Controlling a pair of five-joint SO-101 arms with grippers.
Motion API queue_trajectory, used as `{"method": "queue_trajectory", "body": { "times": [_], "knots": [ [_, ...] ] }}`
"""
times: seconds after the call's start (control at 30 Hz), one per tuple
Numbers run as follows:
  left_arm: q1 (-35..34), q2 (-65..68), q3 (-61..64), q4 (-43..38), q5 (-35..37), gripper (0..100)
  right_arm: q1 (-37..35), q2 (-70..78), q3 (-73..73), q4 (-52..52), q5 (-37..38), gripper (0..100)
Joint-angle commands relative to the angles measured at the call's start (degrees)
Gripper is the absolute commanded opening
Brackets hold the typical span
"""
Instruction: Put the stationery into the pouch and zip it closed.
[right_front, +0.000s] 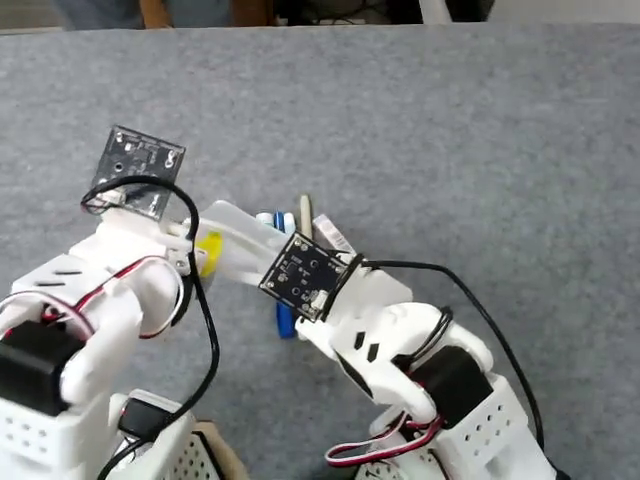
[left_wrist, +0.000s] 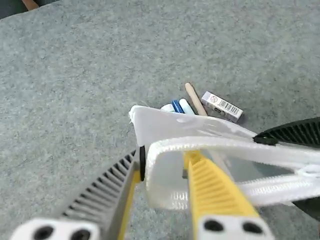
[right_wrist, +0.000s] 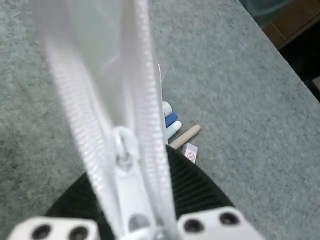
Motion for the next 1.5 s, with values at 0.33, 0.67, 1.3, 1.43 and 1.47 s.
{"method": "queue_trajectory", "body": {
  "times": [0.33,0.67,1.3,1.43,1.47],
  "knots": [
    [-4.35,-0.18,13.41,-7.3,-5.1,15,0.0,-0.75,-0.84,-1.49,-0.09,1.2],
    [-4.35,-0.26,14.29,-7.74,-5.1,5,0.0,-0.75,-0.84,-1.49,-0.09,1.2],
    [-4.0,-0.26,2.68,3.78,-4.66,3,-1.85,-0.75,-5.49,0.44,-0.18,1.5],
    [-4.26,-0.26,3.12,3.78,-3.43,3,-4.31,-0.66,-10.07,4.66,-0.26,7.5],
    [-4.26,-0.26,3.12,3.78,-2.99,3,-4.31,-0.66,-10.86,5.89,-0.44,11.3]
  ]
}}
